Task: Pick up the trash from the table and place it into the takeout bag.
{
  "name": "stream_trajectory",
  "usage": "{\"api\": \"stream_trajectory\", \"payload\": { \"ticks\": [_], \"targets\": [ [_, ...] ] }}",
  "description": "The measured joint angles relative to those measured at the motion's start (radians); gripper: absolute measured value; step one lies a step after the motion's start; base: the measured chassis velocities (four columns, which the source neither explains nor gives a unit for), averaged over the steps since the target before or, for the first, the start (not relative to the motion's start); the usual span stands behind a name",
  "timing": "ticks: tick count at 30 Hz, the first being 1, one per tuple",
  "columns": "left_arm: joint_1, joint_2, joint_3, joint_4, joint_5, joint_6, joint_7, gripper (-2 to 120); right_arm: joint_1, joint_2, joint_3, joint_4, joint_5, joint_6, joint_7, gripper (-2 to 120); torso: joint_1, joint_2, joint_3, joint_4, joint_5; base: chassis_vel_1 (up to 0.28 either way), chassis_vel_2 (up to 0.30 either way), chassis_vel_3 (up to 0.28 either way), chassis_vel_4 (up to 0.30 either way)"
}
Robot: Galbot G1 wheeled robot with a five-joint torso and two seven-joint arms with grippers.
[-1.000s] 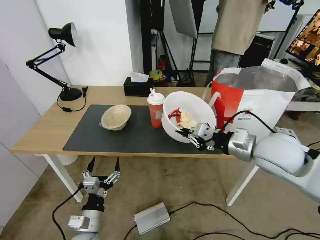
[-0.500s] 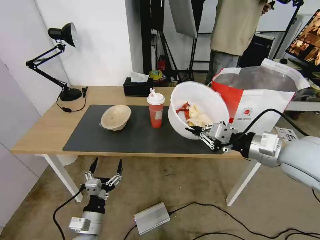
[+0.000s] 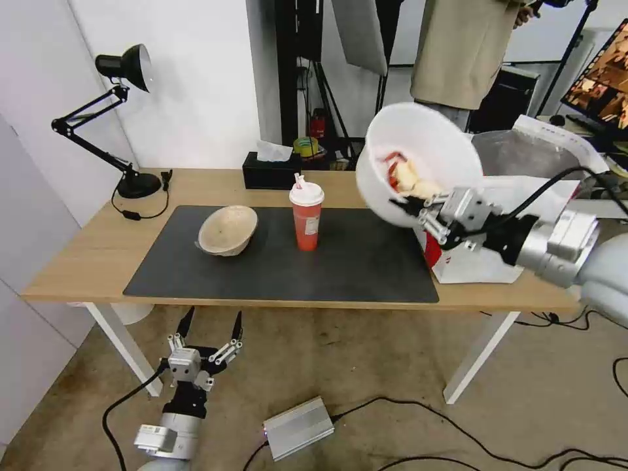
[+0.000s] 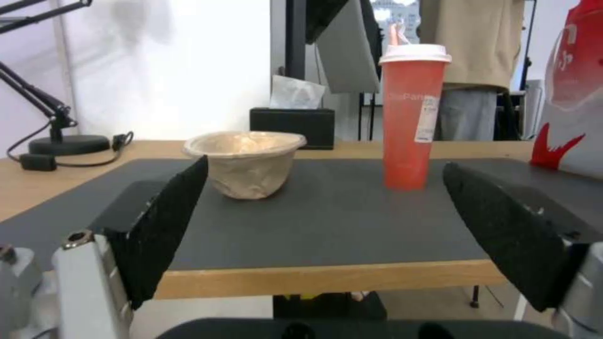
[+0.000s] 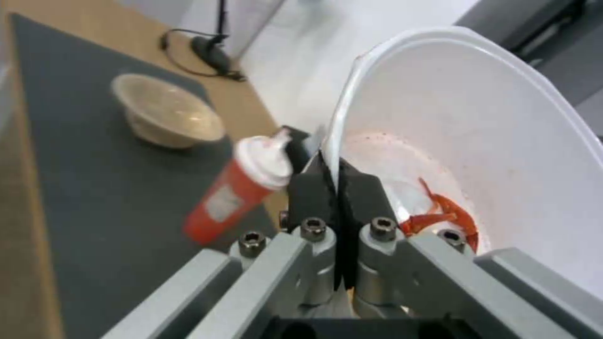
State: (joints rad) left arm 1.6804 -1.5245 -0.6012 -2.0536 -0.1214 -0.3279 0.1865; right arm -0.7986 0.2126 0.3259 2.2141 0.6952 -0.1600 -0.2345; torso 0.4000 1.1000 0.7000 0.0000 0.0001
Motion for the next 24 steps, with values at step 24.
{"api": "stream_trajectory", "payload": {
  "ticks": [24],
  "targets": [
    [0.0, 0.002, 0.016, 0.002, 0.002, 0.0, 0.027, 100, 0.007, -0.012, 0.216, -0.234, 0.036, 0.039, -0.004, 0, 0.0, 0.0, 0.0, 0.0, 0.0, 0.0, 0.0, 0.0, 0.0]
  ]
}}
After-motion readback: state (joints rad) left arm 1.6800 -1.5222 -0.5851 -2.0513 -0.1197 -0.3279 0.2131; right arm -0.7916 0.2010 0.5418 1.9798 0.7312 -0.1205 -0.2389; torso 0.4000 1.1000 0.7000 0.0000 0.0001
